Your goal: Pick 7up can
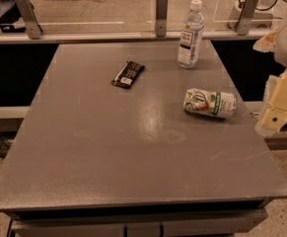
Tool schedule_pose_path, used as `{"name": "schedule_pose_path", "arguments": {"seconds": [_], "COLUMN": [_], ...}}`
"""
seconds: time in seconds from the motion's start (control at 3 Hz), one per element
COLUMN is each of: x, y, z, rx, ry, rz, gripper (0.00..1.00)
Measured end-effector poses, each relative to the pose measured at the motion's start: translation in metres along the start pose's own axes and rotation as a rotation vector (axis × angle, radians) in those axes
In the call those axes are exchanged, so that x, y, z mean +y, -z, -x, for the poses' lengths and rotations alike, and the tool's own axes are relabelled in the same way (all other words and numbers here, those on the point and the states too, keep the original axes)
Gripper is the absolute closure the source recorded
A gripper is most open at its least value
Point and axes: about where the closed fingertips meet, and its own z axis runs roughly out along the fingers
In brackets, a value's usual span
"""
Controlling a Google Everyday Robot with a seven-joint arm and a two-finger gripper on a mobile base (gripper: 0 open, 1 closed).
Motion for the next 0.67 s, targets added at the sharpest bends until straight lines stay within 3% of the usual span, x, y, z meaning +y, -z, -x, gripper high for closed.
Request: {"name": "schedule_pose_path", "arguments": {"seconds": [0.33, 0.67], "x": [0.0000, -0.0039], "y": [0.0000, -0.0087], "z": [0.0000, 0.0065], "rx": [0.000, -0.018], "ry": [0.000, 0.003], "rz": [0.000, 0.045], "gripper": [0.00, 0.00]}}
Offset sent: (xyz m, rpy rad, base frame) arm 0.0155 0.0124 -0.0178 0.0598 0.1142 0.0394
